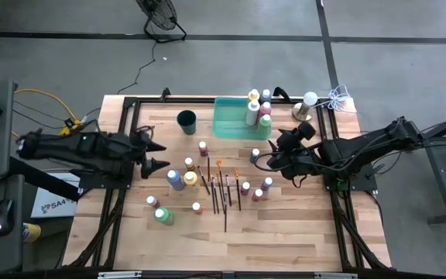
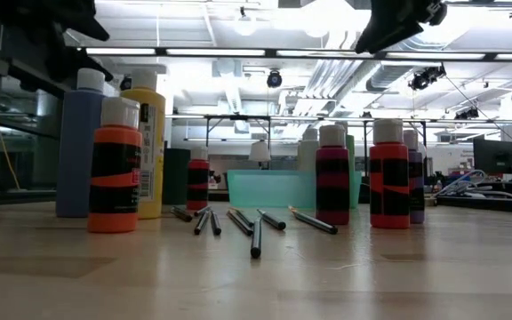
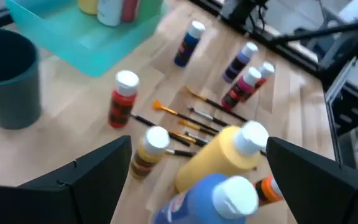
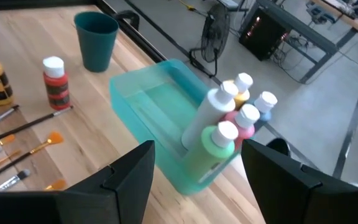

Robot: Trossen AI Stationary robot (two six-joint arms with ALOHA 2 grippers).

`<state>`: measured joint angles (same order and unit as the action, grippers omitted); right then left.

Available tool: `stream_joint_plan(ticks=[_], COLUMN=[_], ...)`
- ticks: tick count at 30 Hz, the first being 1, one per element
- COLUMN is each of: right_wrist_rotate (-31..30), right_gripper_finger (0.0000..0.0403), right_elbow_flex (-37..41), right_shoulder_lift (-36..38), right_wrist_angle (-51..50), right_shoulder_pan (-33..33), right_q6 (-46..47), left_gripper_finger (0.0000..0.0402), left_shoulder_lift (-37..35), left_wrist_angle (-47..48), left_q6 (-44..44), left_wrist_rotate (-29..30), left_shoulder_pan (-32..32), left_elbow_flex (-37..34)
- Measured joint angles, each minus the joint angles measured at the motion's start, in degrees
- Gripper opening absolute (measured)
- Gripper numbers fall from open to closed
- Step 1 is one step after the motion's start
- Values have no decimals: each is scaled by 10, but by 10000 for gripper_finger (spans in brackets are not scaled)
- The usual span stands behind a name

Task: Pick & Place Paint Supplies
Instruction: Put the large green paint bottle into the green bin

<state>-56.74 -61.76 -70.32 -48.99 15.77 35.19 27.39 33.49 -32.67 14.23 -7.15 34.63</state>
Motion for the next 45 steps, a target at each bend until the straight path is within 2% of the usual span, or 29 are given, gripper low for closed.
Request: stream_joint_plan(ticks=[7,14,18,24,32,39,45], right_wrist_rotate=[3,3,3,3,9,19,18], right_gripper_finger=[235,235,235,235,235,235,235], right_elbow_flex=[0,0,0,0,0,0,0], right_shoulder_lift=[0,0,0,0,0,0,0], right_wrist_angle=[-37,-43,-45,-45,-45,-44,-44], right_shoulder_pan=[0,0,0,0,0,0,0], right_q6=[27,27,26,25,26,27,28], left_gripper_finger=[365,365,365,365,365,365,365], left_shoulder_lift=[51,110,158,229,282,362,437], left_wrist_angle=[-41,17,68,108,136,128,115], left_q6=[-24,-66,-125,-252,-390,-414,-412], left_wrist_rotate=[76,163,196,201,236,243,219], left_shoulder_pan=[-163,-310,-389,-488,-574,-610,-611], left_elbow_flex=[2,57,83,87,87,88,88])
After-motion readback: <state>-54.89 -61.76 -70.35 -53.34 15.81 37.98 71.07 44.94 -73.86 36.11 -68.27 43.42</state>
